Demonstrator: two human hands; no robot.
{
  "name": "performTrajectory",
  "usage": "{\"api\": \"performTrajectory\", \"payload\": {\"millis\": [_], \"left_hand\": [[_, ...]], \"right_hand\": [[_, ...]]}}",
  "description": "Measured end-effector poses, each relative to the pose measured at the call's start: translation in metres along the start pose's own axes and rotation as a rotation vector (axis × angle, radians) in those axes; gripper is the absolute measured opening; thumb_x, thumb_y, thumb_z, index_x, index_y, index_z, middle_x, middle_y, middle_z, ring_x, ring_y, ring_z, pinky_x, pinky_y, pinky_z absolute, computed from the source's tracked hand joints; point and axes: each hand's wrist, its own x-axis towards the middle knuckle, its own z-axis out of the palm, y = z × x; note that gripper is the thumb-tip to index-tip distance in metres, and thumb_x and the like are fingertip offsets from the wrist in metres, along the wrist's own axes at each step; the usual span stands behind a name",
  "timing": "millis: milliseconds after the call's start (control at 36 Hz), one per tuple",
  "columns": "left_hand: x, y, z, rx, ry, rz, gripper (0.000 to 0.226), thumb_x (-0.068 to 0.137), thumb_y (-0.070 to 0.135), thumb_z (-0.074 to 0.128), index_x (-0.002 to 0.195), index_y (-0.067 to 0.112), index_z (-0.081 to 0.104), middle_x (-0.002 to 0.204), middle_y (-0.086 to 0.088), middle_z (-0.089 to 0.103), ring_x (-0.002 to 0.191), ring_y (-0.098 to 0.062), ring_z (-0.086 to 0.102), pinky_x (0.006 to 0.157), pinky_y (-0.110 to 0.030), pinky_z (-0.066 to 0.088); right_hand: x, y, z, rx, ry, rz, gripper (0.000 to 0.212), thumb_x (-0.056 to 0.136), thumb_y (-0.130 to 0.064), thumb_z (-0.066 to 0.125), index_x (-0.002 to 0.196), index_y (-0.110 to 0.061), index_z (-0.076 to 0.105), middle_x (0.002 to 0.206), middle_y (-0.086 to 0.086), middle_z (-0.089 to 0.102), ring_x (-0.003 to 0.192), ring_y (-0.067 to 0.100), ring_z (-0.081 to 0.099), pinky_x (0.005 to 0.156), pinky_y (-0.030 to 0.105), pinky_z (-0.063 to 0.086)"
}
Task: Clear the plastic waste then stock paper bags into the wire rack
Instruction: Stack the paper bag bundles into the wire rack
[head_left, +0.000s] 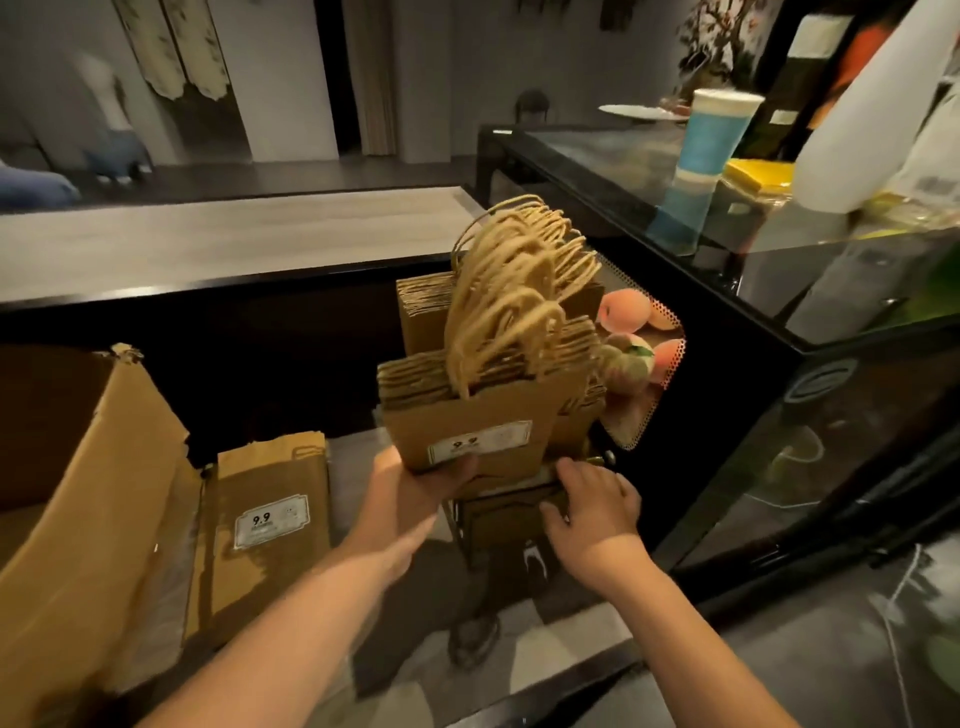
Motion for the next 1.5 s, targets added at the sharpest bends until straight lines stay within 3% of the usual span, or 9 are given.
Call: {"api": "performTrajectory", "payload": {"millis": [139, 278, 583, 722, 917, 1028, 1167, 1278, 1500], "left_hand": [[0.007, -0.013, 0.002, 0.298, 0.082, -0.028, 0.065, 0.065, 0.029, 0.077, 0.126, 0.012, 0.061, 0.115, -0.003, 0.069, 0.111, -0.024, 0.062, 0.097, -0.040, 0.049], [0.013, -0.025, 0.000, 0.319, 0.118, -0.084, 0.045, 0.078, 0.019, 0.077, 0.120, 0.018, 0.063, 0.111, 0.002, 0.069, 0.105, -0.019, 0.061, 0.089, -0.028, 0.046], [0.019, -0.031, -0.004, 0.367, 0.095, -0.152, 0.034, 0.076, 0.019, 0.079, 0.099, 0.038, 0.062, 0.099, 0.015, 0.070, 0.097, -0.008, 0.062, 0.090, -0.029, 0.045], [0.014, -0.058, 0.003, 0.277, 0.172, -0.213, 0.043, 0.063, 0.024, 0.082, 0.102, 0.028, 0.066, 0.095, 0.011, 0.073, 0.096, -0.006, 0.064, 0.079, -0.024, 0.049], [0.017, -0.085, 0.002, 0.309, 0.311, -0.390, 0.038, 0.086, 0.006, 0.068, 0.119, 0.018, 0.055, 0.111, 0.007, 0.061, 0.116, -0.014, 0.051, 0.106, -0.036, 0.034], [0.020, -0.085, 0.007, 0.364, 0.199, -0.360, 0.033, 0.080, 0.016, 0.076, 0.109, 0.023, 0.061, 0.105, 0.007, 0.068, 0.097, -0.004, 0.059, 0.083, -0.018, 0.044], [0.020, -0.080, 0.020, 0.346, 0.186, -0.301, 0.038, 0.073, 0.016, 0.081, 0.106, 0.019, 0.063, 0.103, -0.003, 0.072, 0.096, -0.015, 0.066, 0.074, -0.016, 0.050], [0.017, -0.075, 0.027, 0.368, 0.196, -0.344, 0.027, 0.086, 0.019, 0.069, 0.100, 0.033, 0.051, 0.105, 0.010, 0.063, 0.100, -0.009, 0.057, 0.091, -0.026, 0.042], [0.012, -0.067, 0.022, 0.768, 0.168, -0.330, 0.061, 0.068, 0.046, 0.080, 0.113, 0.028, 0.044, 0.117, 0.003, 0.040, 0.105, -0.013, 0.049, 0.098, -0.034, 0.047]], "right_hand": [[0.005, 0.007, 0.001, -0.021, -0.059, -0.030, 0.051, 0.094, -0.034, 0.050, 0.143, -0.026, 0.036, 0.137, -0.005, 0.047, 0.137, 0.018, 0.033, 0.119, 0.039, 0.006], [0.019, 0.012, -0.004, -0.038, -0.181, -0.111, 0.021, 0.089, -0.040, 0.050, 0.106, -0.030, 0.060, 0.116, -0.005, 0.061, 0.128, 0.022, 0.040, 0.116, 0.043, 0.007], [0.028, 0.014, -0.004, -0.094, -0.239, -0.191, 0.015, 0.088, -0.041, 0.045, 0.091, -0.031, 0.056, 0.102, -0.005, 0.062, 0.110, 0.023, 0.046, 0.087, 0.038, 0.026], [0.024, 0.020, 0.005, -0.050, -0.197, -0.244, 0.040, 0.089, -0.048, 0.039, 0.128, -0.043, 0.048, 0.127, -0.013, 0.054, 0.124, 0.024, 0.038, 0.094, 0.037, 0.022], [0.024, 0.023, 0.004, 0.151, -0.249, -0.091, 0.035, 0.088, -0.039, 0.043, 0.117, -0.023, 0.051, 0.125, 0.001, 0.044, 0.129, 0.025, 0.030, 0.117, 0.038, 0.013], [0.022, 0.025, 0.002, -0.077, -0.244, -0.113, 0.054, 0.092, -0.045, 0.039, 0.140, -0.020, 0.040, 0.146, 0.002, 0.032, 0.143, 0.023, 0.016, 0.121, 0.043, -0.006], [0.014, 0.027, 0.001, 0.091, 0.058, -0.081, 0.045, 0.080, -0.043, 0.048, 0.116, -0.020, 0.061, 0.121, 0.005, 0.051, 0.116, 0.032, 0.051, 0.102, 0.047, 0.043], [0.014, 0.027, -0.007, 0.199, -0.006, 0.005, 0.045, 0.088, -0.029, 0.055, 0.131, -0.022, 0.042, 0.138, -0.005, 0.031, 0.134, 0.017, 0.024, 0.115, 0.033, 0.026], [0.014, 0.029, 0.006, 0.532, 0.019, 0.103, 0.071, 0.076, -0.037, 0.058, 0.140, -0.015, 0.040, 0.140, 0.004, 0.042, 0.134, 0.022, 0.040, 0.112, 0.034, 0.036]]}}
